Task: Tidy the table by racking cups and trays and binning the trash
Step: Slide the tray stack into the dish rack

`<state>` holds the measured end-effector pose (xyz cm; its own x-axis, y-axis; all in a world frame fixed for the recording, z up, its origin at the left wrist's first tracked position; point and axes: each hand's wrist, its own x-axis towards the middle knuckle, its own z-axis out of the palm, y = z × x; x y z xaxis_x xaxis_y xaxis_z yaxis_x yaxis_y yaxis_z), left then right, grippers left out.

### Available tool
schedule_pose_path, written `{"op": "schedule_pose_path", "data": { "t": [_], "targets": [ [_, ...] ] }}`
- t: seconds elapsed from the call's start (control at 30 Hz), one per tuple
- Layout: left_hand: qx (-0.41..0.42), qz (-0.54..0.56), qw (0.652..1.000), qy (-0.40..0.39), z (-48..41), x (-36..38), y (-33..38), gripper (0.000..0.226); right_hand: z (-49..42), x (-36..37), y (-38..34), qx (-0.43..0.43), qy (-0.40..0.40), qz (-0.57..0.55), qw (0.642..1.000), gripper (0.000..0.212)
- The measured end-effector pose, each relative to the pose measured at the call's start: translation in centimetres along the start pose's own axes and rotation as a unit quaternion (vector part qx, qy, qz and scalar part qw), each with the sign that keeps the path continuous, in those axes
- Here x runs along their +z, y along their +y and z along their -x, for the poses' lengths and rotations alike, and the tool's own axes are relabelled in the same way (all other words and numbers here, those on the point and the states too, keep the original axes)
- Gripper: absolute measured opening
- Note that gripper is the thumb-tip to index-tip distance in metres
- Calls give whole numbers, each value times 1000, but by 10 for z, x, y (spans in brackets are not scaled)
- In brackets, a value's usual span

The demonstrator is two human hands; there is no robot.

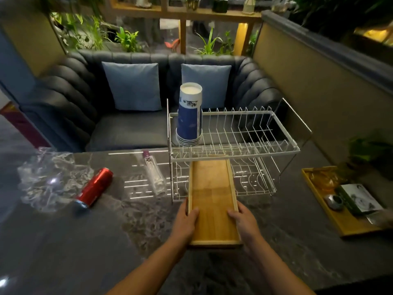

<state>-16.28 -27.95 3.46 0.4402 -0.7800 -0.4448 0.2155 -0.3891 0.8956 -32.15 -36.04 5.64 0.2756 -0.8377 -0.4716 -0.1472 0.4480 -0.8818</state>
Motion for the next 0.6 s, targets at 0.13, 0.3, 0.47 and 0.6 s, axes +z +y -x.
{"op": "schedule_pose_path", "data": {
  "t": [0.13, 0.3, 0.47, 0.6],
  "targets": [
    [-16, -15, 999, 27, -29, 4, 17, 52, -34, 6, -16, 5, 1, 10, 1000, 34],
    [-11, -29, 998, 63, -66, 16, 40, 49, -81, 6, -35, 19, -25, 3, 1000, 39],
    [-4, -37, 994, 106, -93, 25, 54, 44, -116, 7, -49, 31, -52, -18, 998, 30],
    [-15, -58, 988, 141, -109, 23, 55, 40, -139, 15, -53, 47, -66, -9, 997, 16]
  ]
}}
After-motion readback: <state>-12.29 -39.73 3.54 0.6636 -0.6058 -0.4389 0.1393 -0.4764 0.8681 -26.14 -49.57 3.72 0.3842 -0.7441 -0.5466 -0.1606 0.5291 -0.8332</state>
